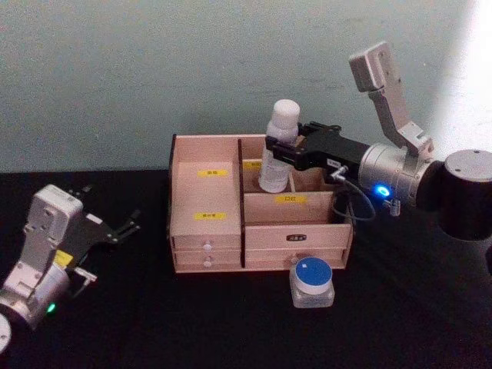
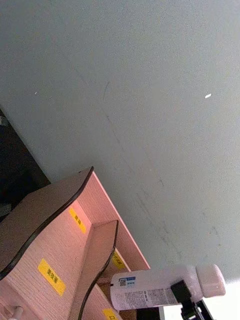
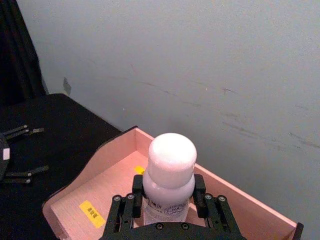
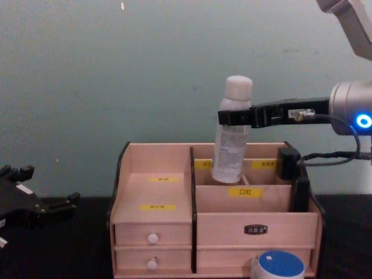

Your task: Pick up the facial cleanser and watermelon frost from the table and place them into the tiered storage box.

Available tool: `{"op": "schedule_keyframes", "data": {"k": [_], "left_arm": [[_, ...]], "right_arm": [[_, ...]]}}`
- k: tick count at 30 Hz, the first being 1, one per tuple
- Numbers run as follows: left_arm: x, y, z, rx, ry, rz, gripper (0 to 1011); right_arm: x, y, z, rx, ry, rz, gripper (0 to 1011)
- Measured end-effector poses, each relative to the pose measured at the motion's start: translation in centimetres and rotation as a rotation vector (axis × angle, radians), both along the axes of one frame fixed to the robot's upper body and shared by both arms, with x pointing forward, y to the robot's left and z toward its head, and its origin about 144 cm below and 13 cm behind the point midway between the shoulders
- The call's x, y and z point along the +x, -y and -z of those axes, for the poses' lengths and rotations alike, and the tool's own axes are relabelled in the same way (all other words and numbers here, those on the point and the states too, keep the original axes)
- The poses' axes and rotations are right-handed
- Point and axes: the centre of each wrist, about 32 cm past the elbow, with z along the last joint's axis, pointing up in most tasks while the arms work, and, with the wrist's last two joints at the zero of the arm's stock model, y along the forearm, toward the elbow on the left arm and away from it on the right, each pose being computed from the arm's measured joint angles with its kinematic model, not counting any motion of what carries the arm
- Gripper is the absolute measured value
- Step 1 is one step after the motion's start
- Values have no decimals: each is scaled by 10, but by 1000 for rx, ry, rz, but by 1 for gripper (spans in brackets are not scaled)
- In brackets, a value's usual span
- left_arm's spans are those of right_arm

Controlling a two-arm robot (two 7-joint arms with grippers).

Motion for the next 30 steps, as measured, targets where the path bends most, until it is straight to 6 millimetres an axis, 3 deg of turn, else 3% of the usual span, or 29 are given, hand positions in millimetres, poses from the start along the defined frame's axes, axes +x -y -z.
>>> {"op": "schedule_keyframes", "data": {"k": [30], "left_arm": [[0, 0, 0, 0, 0, 0, 1001]], "right_arm": [[6, -5, 11, -22, -2, 5, 599]]}}
